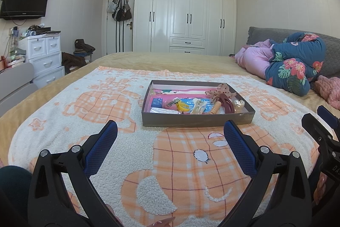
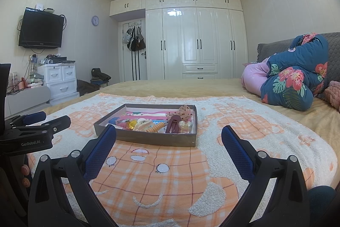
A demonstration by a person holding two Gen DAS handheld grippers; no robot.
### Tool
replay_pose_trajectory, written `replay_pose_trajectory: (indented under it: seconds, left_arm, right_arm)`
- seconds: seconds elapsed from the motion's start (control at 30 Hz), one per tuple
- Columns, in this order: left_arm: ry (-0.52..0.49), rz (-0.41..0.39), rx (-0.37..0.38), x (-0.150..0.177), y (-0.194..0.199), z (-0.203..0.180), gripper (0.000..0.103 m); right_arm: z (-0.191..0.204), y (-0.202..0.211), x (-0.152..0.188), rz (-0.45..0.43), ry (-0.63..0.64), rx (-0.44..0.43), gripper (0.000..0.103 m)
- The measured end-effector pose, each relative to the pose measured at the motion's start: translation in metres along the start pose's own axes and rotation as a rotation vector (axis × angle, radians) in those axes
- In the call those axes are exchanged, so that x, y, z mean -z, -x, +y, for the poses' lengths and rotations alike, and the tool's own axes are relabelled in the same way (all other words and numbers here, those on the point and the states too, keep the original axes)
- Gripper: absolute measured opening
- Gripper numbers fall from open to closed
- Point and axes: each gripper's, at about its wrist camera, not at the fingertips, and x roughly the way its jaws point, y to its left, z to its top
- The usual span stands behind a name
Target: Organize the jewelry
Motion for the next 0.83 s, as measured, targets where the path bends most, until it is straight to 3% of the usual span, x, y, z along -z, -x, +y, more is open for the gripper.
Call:
replay_pose_trajectory:
  seconds: [0.57,0.7,0.83]
  left_arm:
    - [0.001,0.001,0.006,-0.002,0.0,0.002,0.092]
    - [0.066,0.053,-0.052,-0.008,-0.017,0.022,0.092]
    - [0.131,0.136,-0.174,-0.025,-0.058,0.069,0.092]
  right_arm:
    - [-0.004,-0.001,0.0,0.005,-0.002,0.004,0.097]
    - [-0.013,-0.012,-0.002,0.044,-0.027,0.011,0.097]
    - [-0.055,-0.07,-0.013,0.178,-0.034,0.131,0.097]
